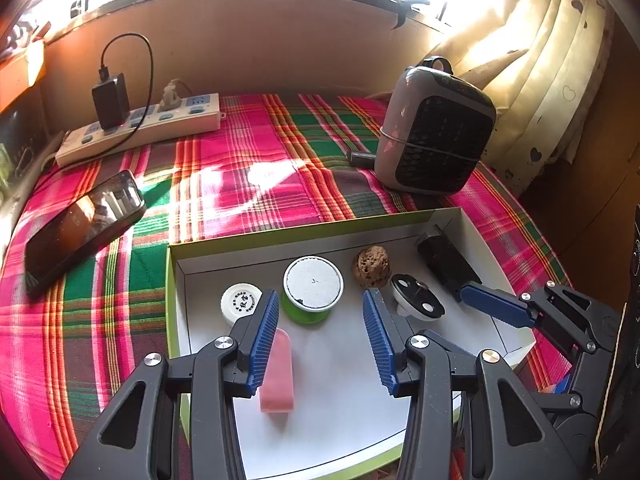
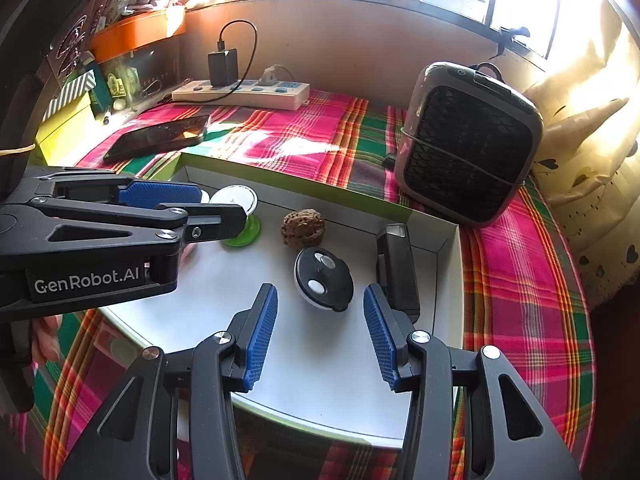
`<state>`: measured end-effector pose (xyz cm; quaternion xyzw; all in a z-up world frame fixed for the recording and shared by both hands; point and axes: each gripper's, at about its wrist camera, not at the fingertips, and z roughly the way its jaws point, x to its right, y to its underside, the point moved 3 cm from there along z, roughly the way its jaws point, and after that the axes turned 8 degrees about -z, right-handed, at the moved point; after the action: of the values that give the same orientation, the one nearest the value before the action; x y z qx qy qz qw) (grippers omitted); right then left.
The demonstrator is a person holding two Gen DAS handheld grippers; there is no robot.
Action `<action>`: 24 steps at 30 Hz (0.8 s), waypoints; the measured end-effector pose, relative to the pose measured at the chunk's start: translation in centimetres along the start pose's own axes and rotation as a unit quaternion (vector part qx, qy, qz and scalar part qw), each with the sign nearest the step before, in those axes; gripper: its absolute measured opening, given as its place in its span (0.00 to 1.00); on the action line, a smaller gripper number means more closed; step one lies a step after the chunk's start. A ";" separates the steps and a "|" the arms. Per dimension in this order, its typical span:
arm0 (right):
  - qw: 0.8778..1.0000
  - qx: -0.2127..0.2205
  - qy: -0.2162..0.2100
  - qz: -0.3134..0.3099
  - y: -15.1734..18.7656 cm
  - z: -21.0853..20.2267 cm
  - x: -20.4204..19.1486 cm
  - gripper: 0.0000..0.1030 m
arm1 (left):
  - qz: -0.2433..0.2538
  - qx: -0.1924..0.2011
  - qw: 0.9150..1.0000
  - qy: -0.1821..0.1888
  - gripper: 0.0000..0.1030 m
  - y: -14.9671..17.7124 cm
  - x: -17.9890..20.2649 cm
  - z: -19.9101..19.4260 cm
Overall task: Organize objects
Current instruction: 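Grasp the second walnut with the right gripper while the left gripper moves toward the pink-and-mint clip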
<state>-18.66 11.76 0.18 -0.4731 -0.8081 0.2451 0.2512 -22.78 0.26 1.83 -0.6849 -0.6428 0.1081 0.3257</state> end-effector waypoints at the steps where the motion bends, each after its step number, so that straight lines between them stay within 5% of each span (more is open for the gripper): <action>1: 1.000 0.002 0.000 0.002 0.0 -0.2 0.0 0.45 | 0.000 0.001 1.000 0.001 0.41 0.1 0.0 -0.2; 24: 0.998 0.040 0.000 0.050 2.5 -5.3 -0.5 0.45 | -0.021 0.042 0.999 0.004 0.41 4.2 -2.7 -6.2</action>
<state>-13.49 13.17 2.48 -0.5022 -0.7731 0.2895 0.2575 -16.26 -4.05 3.43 -0.6572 -0.6510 0.1253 0.3587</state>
